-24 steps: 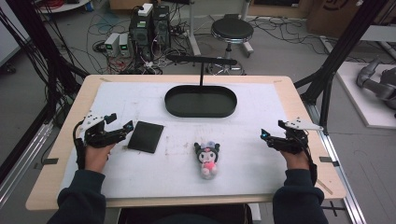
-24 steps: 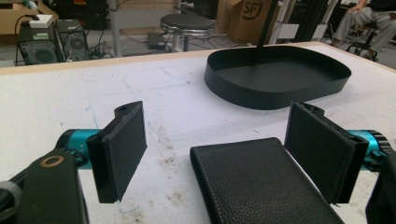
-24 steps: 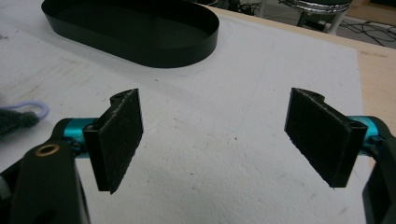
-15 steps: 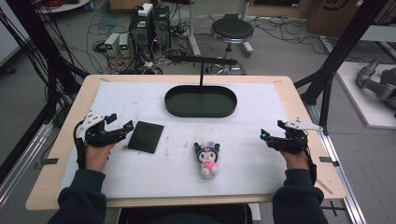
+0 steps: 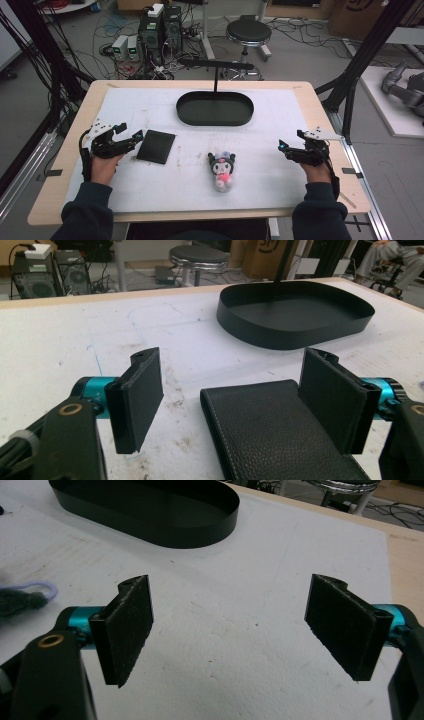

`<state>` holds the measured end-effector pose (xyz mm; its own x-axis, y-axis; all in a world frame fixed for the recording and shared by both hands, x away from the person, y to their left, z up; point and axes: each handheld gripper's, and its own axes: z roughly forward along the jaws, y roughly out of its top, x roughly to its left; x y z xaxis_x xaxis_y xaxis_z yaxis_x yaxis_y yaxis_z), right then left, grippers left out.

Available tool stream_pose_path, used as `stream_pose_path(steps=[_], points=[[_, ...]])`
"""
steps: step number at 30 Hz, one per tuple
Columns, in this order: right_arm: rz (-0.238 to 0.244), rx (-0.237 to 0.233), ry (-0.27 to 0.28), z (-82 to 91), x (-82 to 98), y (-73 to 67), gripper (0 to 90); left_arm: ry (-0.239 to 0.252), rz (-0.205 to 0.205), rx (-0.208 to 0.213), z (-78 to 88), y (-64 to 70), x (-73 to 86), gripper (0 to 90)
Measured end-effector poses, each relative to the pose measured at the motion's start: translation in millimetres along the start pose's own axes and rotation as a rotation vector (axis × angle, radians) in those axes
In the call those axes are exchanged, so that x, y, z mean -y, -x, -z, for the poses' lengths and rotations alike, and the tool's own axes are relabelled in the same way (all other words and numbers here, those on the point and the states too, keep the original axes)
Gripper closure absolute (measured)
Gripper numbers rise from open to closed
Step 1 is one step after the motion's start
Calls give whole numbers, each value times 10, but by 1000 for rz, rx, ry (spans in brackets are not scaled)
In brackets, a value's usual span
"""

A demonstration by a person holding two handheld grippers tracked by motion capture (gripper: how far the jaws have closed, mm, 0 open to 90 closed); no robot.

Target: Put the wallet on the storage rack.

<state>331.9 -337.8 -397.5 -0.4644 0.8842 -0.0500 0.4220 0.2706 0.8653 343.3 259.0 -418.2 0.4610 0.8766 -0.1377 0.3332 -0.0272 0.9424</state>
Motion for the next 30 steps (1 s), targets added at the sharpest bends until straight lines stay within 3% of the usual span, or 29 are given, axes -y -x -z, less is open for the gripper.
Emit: stream_pose_path(steps=[4, 9, 14, 16, 21, 25, 30], points=[[2, -2, 1, 11, 0, -9, 197, -23, 8, 13, -29, -7, 16, 309], [-5, -2, -10, 2, 17, 18, 197, -155, 33, 37, -183, 5, 98, 311], [-4, -4, -14, -9, 18, 17, 197, -221, 53, 38, -210, -12, 129, 323], [1, -7, -18, -17, 14, 3, 197, -273, 62, 44, -220, -22, 151, 447], [4, -10, -20, -22, 11, -10, 197, -353, 86, 76, -272, -10, 196, 486], [6, -11, -23, -25, 13, -9, 197, -367, 124, 98, -284, -18, 202, 548], [5, -8, -28, -34, 11, -13, 197, -364, 109, 88, -282, -8, 199, 587]])
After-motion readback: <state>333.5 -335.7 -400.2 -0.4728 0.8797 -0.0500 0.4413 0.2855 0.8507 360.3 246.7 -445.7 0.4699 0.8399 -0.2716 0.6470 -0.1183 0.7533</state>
